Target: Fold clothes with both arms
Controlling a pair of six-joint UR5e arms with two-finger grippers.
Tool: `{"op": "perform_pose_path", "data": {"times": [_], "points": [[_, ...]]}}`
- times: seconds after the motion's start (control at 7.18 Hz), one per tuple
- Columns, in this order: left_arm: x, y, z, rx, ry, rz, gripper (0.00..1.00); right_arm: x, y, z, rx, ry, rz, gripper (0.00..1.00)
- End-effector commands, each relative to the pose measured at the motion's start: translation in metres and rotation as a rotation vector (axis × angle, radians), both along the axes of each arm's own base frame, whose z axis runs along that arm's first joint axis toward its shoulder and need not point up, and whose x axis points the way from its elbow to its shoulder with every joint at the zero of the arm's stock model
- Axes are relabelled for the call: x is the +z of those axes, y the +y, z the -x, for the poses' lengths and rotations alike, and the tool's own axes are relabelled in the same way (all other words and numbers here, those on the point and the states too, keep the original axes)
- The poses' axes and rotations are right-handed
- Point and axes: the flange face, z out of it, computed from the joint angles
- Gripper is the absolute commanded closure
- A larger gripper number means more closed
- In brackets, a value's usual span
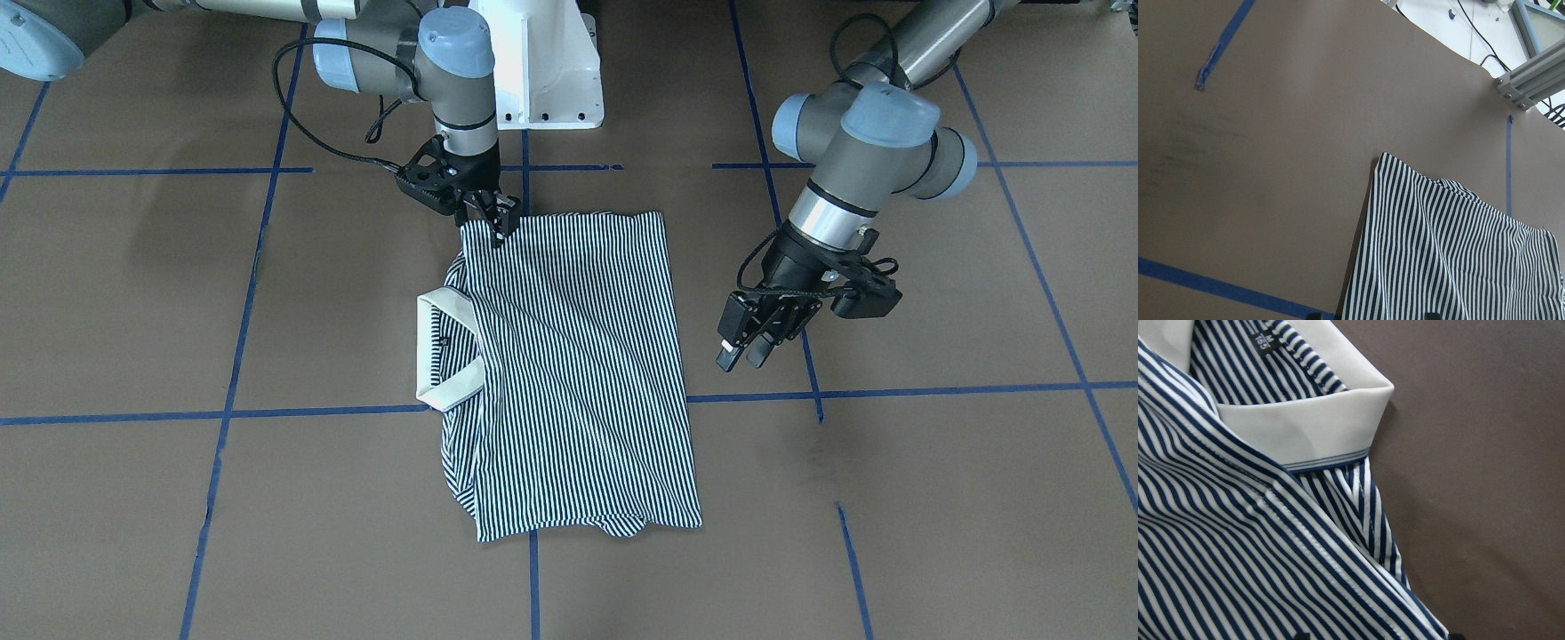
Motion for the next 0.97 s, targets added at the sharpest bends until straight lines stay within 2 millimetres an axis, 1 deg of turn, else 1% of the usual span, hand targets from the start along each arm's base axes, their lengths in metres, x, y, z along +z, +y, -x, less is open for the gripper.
{"op": "perform_pose_path", "data": {"times": [0.0, 0.42, 0.56, 0.7, 0.84], "points": [[-0.0007, 0.0002, 0.0003, 0.0, 0.001, -0.001, 0.4, 0.0005, -0.0003, 0.0024, 0.002, 0.003, 0.003, 0.25], [-0.0007, 0.0002, 0.0003, 0.0, 0.001, -0.001, 0.4, 0.0026, 0.001, 0.006, -0.006, 0.01, 0.006, 0.27], [-0.0027, 0.0013, 0.0014, 0.0, 0.004, -0.004, 0.4, 0.0019, 0.0018, 0.0076, -0.009, 0.01, 0.006, 0.3], [-0.0002, 0.0044, 0.0047, 0.0, 0.003, -0.003, 0.4, 0.0025, 0.0026, 0.0084, -0.01, 0.011, 0.007, 0.48], [-0.0005, 0.007, 0.0074, 0.0, 0.006, -0.005, 0.4, 0.0042, 0.0081, 0.0116, -0.017, 0.013, 0.01, 0.79]]}}
